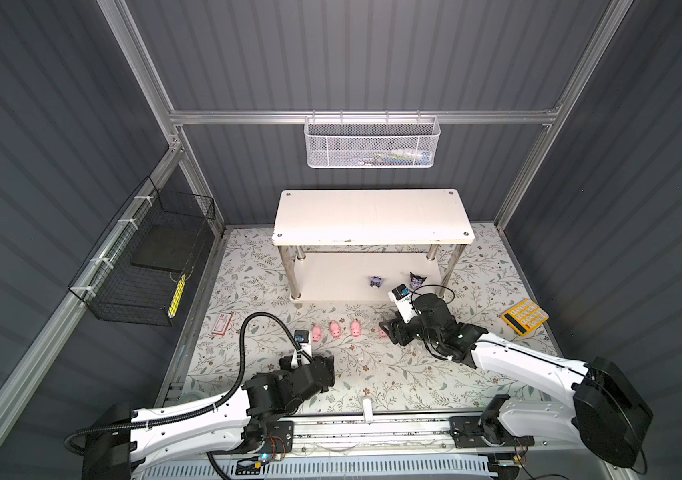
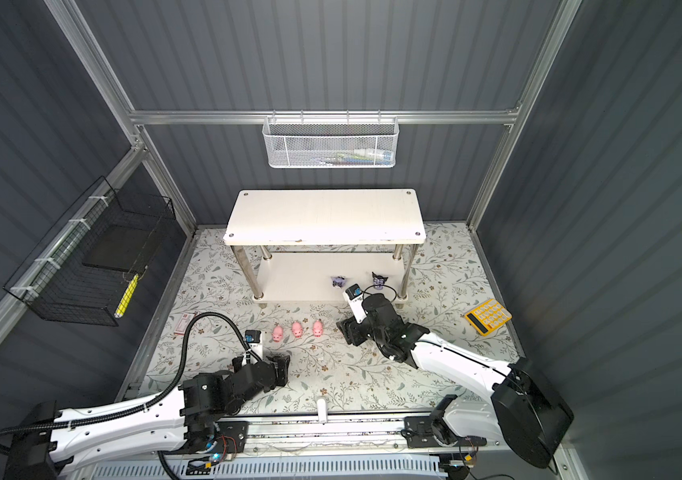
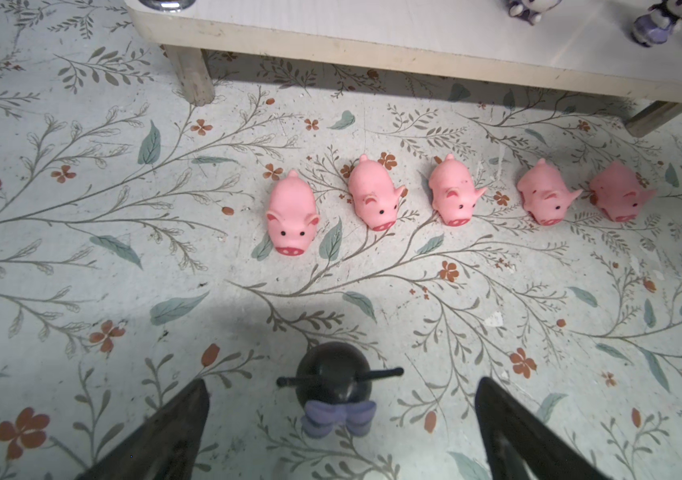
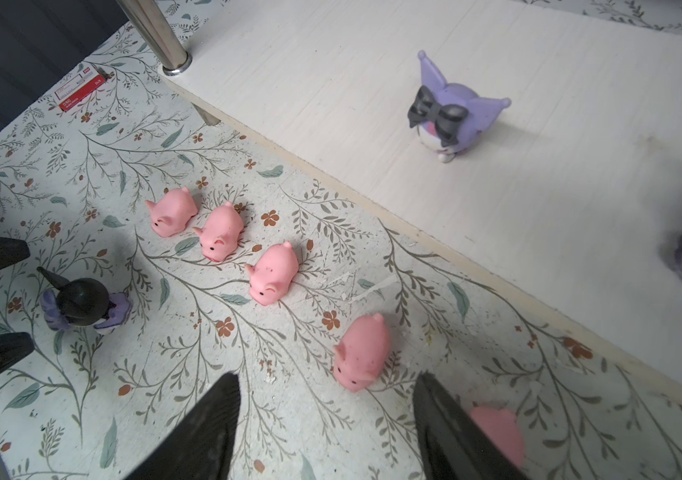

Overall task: Place and organize the plastic toys onto the shelf
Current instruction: 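Move the left gripper over the black figurine with purple bow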

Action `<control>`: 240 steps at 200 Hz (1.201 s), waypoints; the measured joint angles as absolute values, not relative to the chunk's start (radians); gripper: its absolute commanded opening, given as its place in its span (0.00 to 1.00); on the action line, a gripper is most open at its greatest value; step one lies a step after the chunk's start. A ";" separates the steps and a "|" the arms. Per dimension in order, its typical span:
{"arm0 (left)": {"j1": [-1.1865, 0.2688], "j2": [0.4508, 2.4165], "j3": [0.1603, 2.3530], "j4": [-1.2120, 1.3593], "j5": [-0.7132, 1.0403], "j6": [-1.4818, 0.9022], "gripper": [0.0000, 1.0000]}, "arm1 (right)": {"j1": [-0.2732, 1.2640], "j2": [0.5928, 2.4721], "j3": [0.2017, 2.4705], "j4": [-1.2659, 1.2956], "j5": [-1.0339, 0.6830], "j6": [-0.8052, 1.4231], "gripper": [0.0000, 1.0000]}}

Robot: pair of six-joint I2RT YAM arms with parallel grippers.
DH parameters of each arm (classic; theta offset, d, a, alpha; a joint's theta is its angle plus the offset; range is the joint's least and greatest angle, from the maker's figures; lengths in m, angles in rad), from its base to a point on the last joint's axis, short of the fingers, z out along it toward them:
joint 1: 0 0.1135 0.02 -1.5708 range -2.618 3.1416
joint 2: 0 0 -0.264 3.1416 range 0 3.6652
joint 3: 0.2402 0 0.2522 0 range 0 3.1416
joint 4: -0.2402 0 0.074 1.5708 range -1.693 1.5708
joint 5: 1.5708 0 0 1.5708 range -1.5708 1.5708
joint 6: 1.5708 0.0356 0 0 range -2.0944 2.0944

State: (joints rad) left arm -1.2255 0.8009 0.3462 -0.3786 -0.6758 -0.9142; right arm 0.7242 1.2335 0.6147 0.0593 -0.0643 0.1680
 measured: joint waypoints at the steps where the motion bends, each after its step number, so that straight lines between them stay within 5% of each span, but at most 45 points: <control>1: -1.225 0.802 0.346 -0.378 -0.677 -0.915 1.00 | 0.724 1.234 0.615 0.060 -0.064 0.168 0.68; 240: -1.225 0.933 0.277 -0.243 -0.681 -0.981 0.92 | 0.716 1.239 0.595 0.067 -0.065 0.176 0.68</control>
State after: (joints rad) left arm -1.2255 0.9329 0.2771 -0.2428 -0.6807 -0.9806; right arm 0.7158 1.2392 0.5945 0.0666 -0.0650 0.1761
